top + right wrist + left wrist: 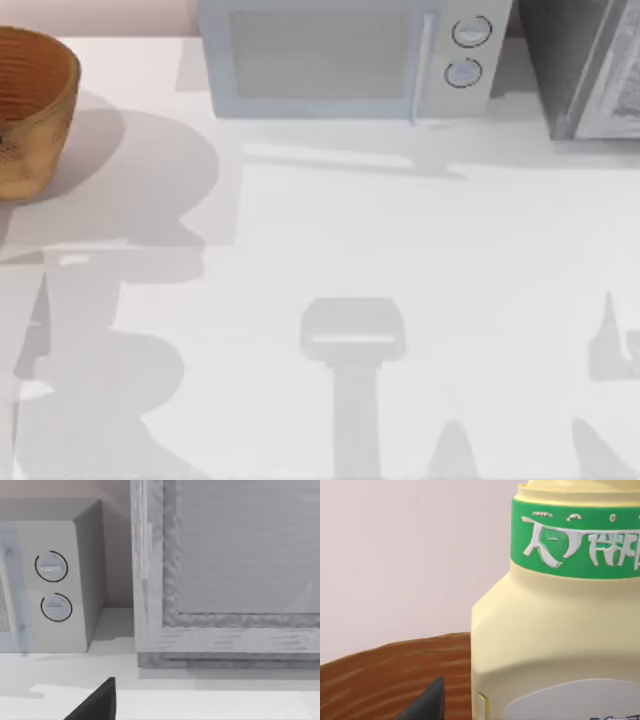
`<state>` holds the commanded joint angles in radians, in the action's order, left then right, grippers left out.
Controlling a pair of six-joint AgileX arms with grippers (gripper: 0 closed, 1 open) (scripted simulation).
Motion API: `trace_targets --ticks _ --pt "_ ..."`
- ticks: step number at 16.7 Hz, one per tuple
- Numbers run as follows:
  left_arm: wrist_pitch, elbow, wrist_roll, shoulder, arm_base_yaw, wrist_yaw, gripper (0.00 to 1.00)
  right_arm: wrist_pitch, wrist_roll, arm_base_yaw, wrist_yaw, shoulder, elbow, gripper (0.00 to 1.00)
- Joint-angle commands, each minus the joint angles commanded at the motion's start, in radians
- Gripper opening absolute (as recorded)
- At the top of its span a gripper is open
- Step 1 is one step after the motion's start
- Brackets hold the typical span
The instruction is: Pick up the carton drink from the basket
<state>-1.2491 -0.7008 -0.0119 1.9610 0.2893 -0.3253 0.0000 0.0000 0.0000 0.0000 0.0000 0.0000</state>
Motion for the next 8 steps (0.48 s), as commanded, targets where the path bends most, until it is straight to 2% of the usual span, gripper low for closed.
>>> trace_targets --ticks 8 --pt "0.023 -0.040 0.000 0.017 -0.011 0.011 1.00 0.000 0.000 0.000 0.000 0.000 0.000 1.00"
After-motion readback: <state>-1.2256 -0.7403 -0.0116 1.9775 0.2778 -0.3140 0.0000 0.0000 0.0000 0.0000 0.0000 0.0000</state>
